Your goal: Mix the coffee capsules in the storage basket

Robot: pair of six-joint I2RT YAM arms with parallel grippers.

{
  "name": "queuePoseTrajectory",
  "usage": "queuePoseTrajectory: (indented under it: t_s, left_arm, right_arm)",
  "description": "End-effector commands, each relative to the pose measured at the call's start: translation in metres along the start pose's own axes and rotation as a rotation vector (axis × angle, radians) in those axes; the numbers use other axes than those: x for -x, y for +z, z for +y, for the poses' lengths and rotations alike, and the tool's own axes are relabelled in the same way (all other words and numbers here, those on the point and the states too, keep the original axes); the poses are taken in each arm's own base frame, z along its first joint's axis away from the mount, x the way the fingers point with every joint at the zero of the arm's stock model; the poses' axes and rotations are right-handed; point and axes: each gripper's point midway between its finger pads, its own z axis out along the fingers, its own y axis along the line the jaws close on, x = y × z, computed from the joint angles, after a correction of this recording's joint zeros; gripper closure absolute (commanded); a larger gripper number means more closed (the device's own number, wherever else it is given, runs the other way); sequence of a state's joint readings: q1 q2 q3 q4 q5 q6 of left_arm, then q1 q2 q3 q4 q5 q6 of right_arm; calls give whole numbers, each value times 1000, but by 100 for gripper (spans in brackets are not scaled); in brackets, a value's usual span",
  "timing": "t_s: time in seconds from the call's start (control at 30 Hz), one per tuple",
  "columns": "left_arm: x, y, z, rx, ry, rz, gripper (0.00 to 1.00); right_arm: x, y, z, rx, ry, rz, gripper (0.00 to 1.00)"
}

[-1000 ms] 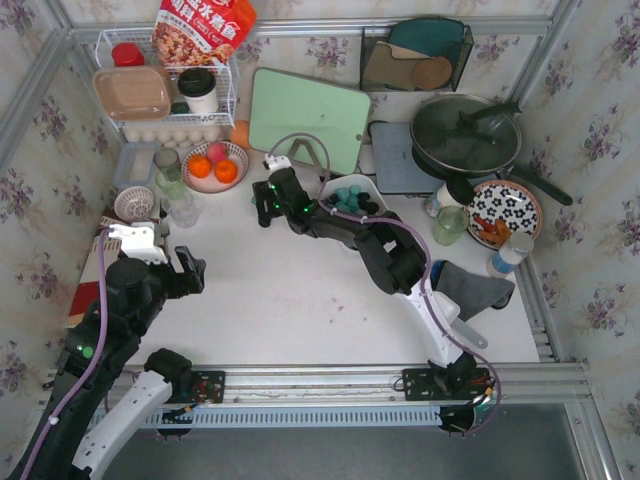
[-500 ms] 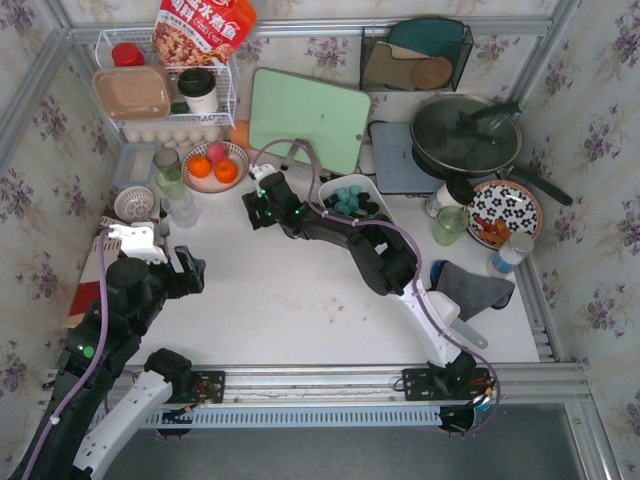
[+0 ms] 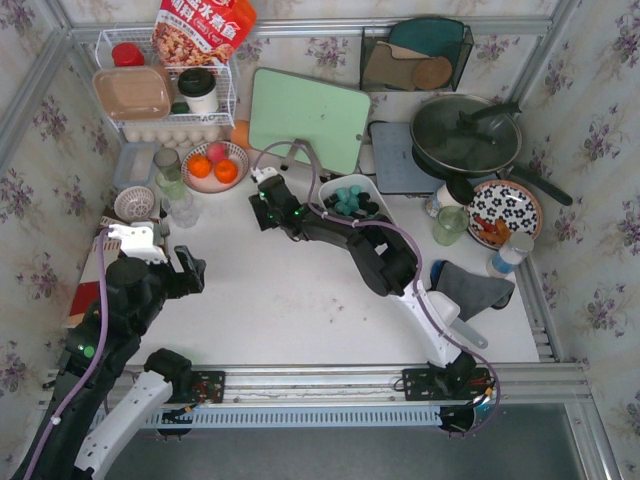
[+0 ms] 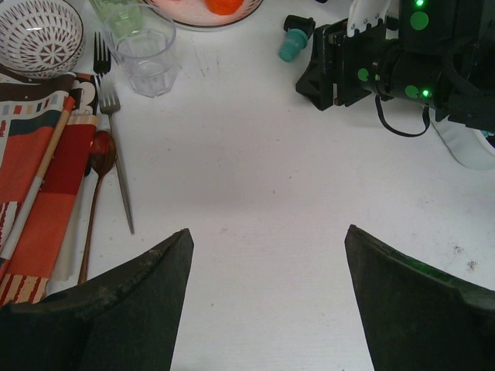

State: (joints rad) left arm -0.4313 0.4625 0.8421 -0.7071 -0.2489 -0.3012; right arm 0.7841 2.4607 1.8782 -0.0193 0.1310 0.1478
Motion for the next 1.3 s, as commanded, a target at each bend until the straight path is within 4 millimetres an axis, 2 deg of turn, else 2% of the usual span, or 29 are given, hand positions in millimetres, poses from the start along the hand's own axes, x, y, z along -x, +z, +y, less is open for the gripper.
queuePoseTrajectory:
  t_s: [0.0,0.13,0.27,0.43,0.53,0.67,0.77,0.93,1.0,1.13,1.27]
  left_arm:
    - [8,2,-5,-19,-20,-28,18]
    - [8,2,-5,-18,-26,-26,18]
    - [8,2,-5,-19,-27,-28,18]
    - [7,3,-5,-20,-29,-26,18]
    - [8,3,-5,-19,-31,-27,18]
    - [8,3,-5,-20,-30,-25,18]
    - [8,3,-4,-18,-31,-26,18]
    - [7,3,-4,-18,-35,-26,18]
    - [8,4,-3,-15,-37,-26,18]
    - [7,5,-3,-11,-44,-25,18]
    - [6,8,-1,1,-48,-15,18]
  right_arm:
    - [-19,-10,-13,-63,19,62,45]
    - [-13,-17,-14,-66,38,42,56]
    - [-3,-25,-13,-67,53,17,62]
    - [19,-44,-16,-77,63,-36,63]
    - [37,-63,-22,-96,56,-82,64]
    - [57,-97,-46,-160,54,-141,64]
    - [57,-124,-79,-241,80,-165,64]
    - [37,-173,-140,-362,183,-190,64]
    - [11,-183,-160,-386,229,-165,64]
    - [-26,-191,-183,-394,306,-120,64]
    - [-49,-190,-184,-390,323,-86,58]
